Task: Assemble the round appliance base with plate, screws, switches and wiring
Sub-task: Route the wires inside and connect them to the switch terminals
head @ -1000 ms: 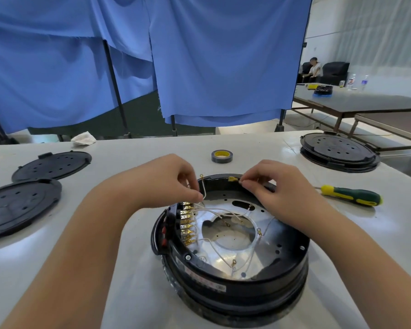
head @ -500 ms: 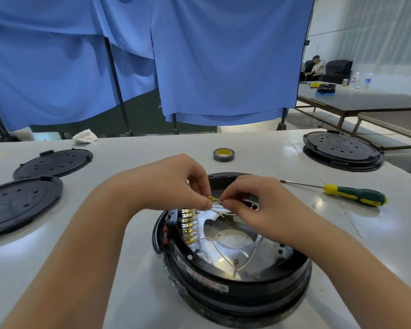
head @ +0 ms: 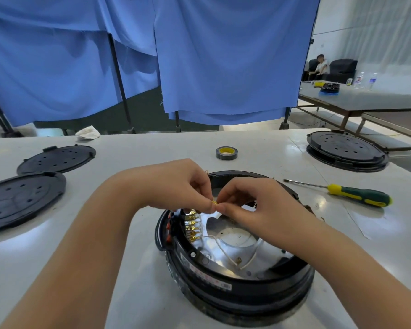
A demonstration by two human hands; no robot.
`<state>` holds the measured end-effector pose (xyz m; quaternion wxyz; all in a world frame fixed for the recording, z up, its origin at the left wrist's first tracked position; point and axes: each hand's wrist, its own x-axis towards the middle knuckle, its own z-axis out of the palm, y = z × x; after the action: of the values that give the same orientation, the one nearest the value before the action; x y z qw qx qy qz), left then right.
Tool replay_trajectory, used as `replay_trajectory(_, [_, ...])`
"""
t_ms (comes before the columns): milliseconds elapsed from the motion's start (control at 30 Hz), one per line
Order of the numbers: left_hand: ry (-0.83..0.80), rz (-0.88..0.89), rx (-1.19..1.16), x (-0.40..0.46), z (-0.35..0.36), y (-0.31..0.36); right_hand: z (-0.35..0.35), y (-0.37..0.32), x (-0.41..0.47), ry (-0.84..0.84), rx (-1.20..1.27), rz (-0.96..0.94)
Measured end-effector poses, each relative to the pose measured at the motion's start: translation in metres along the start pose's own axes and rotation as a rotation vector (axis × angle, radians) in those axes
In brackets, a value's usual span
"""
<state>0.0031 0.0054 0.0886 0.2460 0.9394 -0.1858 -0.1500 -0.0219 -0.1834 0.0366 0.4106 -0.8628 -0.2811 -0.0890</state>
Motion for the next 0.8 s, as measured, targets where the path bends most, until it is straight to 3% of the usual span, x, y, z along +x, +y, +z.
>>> replay_trajectory(133, [-0.025, -0.061, 0.023, -0.004, -0.007, -0.006, 0.002, 0.0, 0.001, -0.043, -0.03, 0.025])
replay_trajectory(267, [0.034, -0.226, 0.049, -0.008, -0.019, -0.025, 0.005, -0.002, 0.005, -0.129, -0.034, 0.053])
replay_trajectory(400, [-0.021, -0.347, 0.019, -0.012, -0.024, -0.037, 0.012, -0.008, 0.012, -0.191, -0.061, 0.042])
replay_trajectory(600, [-0.184, -0.374, -0.027, -0.011, -0.019, -0.028, 0.019, -0.012, 0.014, -0.227, -0.072, 0.052])
replay_trajectory(800, [-0.214, -0.399, -0.006, -0.009, -0.014, -0.022, 0.026, -0.009, 0.009, -0.211, -0.125, 0.066])
